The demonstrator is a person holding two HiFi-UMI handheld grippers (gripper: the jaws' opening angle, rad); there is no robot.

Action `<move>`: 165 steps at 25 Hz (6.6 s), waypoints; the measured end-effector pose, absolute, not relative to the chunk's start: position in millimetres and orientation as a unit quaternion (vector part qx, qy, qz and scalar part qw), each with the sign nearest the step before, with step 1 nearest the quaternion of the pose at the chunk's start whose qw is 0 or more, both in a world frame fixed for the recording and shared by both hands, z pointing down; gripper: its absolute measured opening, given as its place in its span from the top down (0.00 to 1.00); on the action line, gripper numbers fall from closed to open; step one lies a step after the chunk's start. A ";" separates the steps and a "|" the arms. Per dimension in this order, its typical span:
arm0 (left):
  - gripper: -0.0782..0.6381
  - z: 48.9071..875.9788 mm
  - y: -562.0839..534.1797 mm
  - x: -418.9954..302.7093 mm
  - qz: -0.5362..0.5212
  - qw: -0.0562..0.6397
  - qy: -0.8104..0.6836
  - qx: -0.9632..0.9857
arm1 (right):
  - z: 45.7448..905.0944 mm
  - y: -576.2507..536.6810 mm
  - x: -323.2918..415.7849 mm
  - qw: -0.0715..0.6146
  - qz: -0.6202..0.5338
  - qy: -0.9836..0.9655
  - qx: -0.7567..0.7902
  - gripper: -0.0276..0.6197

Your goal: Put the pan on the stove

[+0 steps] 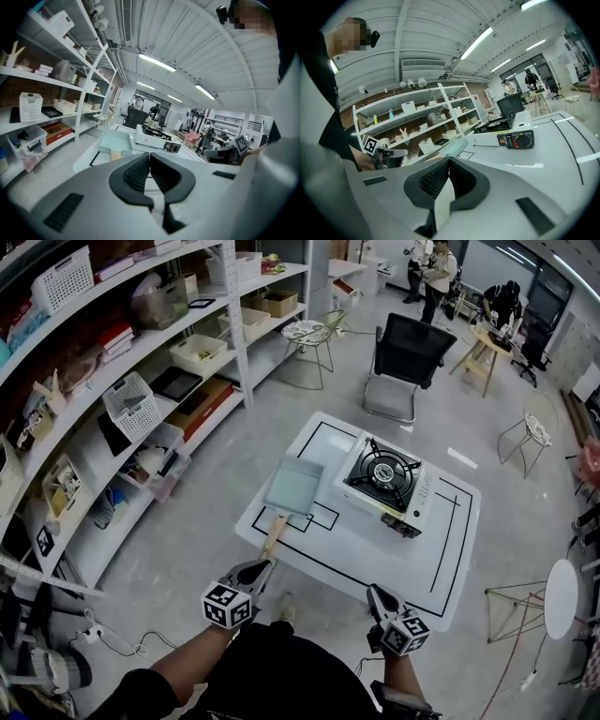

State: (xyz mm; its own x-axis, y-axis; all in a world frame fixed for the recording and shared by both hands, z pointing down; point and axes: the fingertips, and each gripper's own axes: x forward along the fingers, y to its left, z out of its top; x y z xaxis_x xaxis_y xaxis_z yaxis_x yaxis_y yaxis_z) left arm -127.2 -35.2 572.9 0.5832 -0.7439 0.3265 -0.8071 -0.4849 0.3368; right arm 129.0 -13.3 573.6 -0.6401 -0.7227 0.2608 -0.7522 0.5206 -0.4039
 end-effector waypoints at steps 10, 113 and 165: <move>0.88 583.5 -91.8 -161.3 0.069 0.245 -0.460 0.850 | 570.6 -63.5 106.0 0.048 0.244 -0.868 0.429 0.92; 0.73 625.6 -167.0 -132.2 -0.108 0.675 -0.168 0.711 | 582.3 -130.0 91.3 0.063 0.300 -0.807 0.506 0.92; 0.71 556.1 -228.2 86.9 -0.044 0.657 -0.078 0.748 | 585.9 -110.4 239.3 0.000 0.307 -0.770 0.559 0.92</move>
